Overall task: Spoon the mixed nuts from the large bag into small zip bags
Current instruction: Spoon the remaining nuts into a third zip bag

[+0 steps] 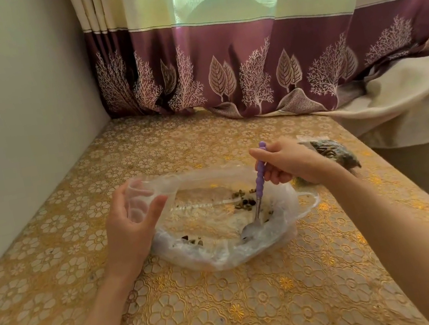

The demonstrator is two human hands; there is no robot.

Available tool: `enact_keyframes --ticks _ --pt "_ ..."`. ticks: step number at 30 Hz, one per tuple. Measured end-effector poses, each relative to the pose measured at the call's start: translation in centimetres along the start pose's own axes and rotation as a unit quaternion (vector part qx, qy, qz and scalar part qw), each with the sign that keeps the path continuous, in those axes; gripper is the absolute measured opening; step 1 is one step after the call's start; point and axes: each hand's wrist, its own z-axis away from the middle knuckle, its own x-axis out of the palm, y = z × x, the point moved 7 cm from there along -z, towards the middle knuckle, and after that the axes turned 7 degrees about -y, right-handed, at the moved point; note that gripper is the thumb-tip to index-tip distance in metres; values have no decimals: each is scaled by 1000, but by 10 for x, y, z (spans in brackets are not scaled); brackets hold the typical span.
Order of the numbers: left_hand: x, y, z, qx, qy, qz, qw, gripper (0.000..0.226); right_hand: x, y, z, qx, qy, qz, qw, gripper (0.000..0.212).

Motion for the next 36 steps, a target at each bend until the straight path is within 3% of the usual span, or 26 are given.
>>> enact_keyframes --ticks 8,15,19,23,32,36 --pt "2 6 2 -1 -10 7 1000 63 -4 24 20 53 61 -61 995 46" --pt "4 7 2 -11 -16 22 1000 71 1 36 39 48 -11 -163 985 38" --pt "4 7 3 -9 -23 18 1000 77 10 39 43 62 -3 -177 982 38" --pt "4 6 3 -14 -23 19 999 77 12 40 45 80 19 -198 977 40" --pt "4 6 3 -16 -21 20 999 57 13 39 45 87 80 -256 959 40" --pt "4 3 2 -21 -28 16 999 66 7 33 43 57 133 -272 951 41"
